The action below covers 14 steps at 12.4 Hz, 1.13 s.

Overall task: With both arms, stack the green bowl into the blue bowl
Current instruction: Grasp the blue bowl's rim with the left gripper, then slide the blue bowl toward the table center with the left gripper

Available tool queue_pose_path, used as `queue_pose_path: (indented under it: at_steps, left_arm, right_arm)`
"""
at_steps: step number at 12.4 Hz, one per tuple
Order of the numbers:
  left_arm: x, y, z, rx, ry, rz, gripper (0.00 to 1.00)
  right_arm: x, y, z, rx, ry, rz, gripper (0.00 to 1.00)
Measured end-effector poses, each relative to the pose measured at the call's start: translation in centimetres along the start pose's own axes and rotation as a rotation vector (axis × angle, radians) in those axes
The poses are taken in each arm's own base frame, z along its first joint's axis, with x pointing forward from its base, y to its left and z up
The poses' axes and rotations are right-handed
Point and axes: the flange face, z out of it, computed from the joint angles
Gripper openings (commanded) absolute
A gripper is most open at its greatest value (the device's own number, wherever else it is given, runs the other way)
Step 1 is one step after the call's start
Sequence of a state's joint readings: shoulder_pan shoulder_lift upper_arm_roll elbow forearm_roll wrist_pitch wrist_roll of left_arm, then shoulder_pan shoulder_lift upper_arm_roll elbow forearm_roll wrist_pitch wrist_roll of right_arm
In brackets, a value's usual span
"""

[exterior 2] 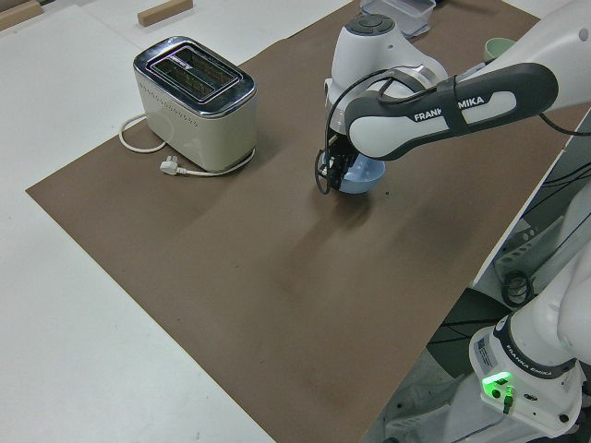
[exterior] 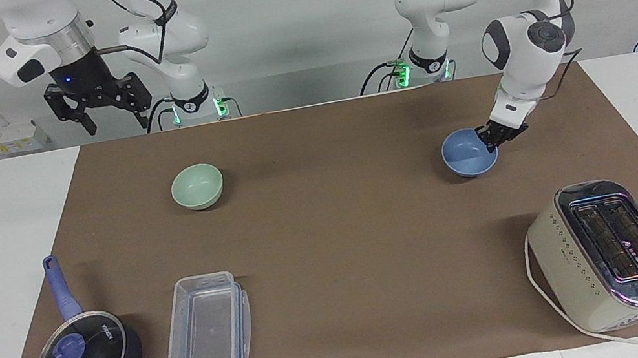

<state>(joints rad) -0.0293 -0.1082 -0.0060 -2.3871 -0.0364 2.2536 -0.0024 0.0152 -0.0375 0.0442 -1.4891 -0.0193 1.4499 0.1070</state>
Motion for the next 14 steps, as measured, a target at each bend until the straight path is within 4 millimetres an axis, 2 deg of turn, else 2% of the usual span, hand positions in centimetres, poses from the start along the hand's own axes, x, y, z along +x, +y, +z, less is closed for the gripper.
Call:
queue_pose_path:
  at_steps: [3,6,10,14]
  left_arm:
    - [1.4,1.2,-4.1,-0.004,0.011,0.021,0.00]
    - [1.7,5.0,-5.4,-0.073,0.029,0.065,0.00]
    - [1.0,11.6,-4.2,-0.163,0.021,0.141,0.00]
    - [-1.2,18.8,-0.8,-0.176,0.064,0.190,0.00]
  right_arm:
    - [0.2,0.1,0.2,0.000,-0.004,0.006,1.00]
    - [0.5,0.1,0.5,0.000,0.000,0.025,1.00]
    - [0.6,0.4,0.5,0.000,0.000,0.032,1.00]
    - [0.6,0.6,0.7,0.000,-0.003,0.034,1.00]
